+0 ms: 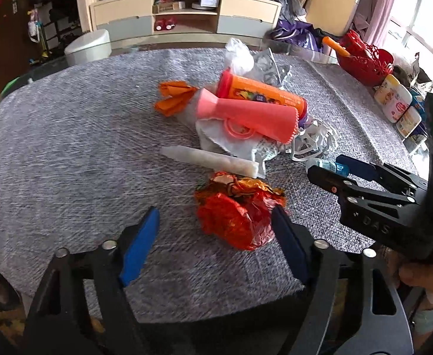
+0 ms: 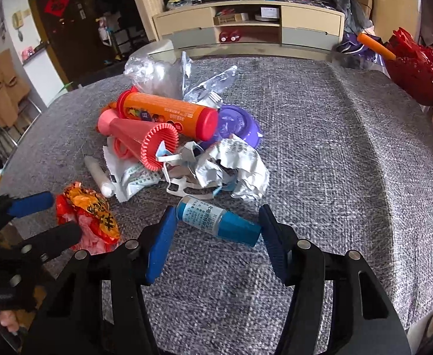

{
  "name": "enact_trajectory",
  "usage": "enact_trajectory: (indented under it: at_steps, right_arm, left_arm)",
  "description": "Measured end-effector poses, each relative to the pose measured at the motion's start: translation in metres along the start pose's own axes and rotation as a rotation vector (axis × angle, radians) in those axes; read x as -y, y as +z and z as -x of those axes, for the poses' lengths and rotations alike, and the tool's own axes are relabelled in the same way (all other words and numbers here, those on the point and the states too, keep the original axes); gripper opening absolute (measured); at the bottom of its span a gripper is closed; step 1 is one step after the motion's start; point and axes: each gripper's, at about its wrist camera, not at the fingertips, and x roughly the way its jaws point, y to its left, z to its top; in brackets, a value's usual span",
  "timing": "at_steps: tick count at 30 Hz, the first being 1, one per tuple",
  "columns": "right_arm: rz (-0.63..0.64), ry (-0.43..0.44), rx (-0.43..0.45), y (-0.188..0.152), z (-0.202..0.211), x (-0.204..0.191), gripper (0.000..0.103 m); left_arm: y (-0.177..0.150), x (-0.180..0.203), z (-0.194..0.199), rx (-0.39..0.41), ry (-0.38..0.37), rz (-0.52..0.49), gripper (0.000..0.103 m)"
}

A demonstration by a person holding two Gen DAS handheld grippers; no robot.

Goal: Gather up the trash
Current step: 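Grasp the red candy wrapper with the left gripper while the right grasps the blue-white bottle, then lower both grippers into the black bin under the table and open them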

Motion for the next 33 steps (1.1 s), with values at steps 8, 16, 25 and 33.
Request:
enact_trajectory:
  at_steps: [8, 16, 25, 33]
  right_arm:
    - [-0.020, 0.009, -0.016, -0.012, 0.009, 0.001, 0.058]
    - [-0.036, -0.005, -0.009, -0.033, 0.034, -0.005, 0.058]
    - [-0.021, -0.002, 0.008, -0.063, 0.073, -0.021, 0.058]
    - [-0.016, -0.006, -0.036, -0.104, 0.083, -0.037, 0.058]
  left_arm:
    - [0.002, 0.004, -0.005, 0.014, -0.093, 0.012, 0.045]
    - [-0.011, 0.005, 0.008, 0.034, -0.099, 0.000, 0.036]
    - [-0.041, 0.009, 0.068, 0.088, -0.060, -0.042, 0.032]
    - [-0.092, 0.016, 0.093, 0.054, -0.068, -0.071, 0.032]
